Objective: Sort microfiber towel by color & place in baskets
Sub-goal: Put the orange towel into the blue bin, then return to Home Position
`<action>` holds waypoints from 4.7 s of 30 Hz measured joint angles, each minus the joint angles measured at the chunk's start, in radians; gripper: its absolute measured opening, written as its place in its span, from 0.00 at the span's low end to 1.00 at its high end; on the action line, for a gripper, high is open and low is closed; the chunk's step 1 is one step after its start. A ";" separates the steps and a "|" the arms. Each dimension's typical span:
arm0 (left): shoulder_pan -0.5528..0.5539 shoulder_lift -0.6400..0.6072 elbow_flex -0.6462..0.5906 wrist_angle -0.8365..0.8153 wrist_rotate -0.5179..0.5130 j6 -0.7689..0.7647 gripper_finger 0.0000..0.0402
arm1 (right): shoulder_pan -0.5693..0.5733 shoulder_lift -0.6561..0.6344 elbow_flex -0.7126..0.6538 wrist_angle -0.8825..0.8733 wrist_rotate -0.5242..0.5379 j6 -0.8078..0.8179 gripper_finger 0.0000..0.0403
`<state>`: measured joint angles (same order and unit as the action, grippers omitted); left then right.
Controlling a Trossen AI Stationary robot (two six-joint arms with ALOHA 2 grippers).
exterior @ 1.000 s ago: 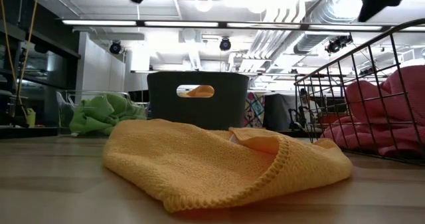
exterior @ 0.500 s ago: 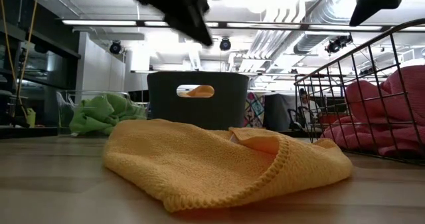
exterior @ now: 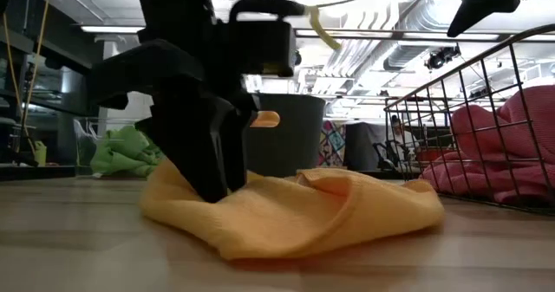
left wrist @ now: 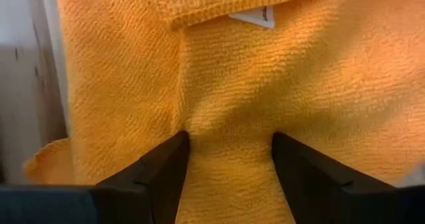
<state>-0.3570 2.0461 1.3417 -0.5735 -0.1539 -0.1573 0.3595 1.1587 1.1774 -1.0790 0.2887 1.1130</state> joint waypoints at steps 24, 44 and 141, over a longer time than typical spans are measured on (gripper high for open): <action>0.100 -0.697 -0.004 0.035 -0.447 0.086 0.00 | 0.000 0.000 0.000 0.026 0.147 0.013 0.81; 0.414 -0.688 -0.376 0.692 -0.398 -0.057 0.00 | -0.012 0.000 0.000 0.124 0.235 -0.042 0.81; 0.597 -0.929 -0.448 0.399 0.304 -0.077 0.52 | -0.277 0.025 -0.002 0.229 0.224 -0.233 0.81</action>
<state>0.2398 1.1174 0.8935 -0.1742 0.1502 -0.2346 0.0830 1.1839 1.1759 -0.8500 0.5123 0.8803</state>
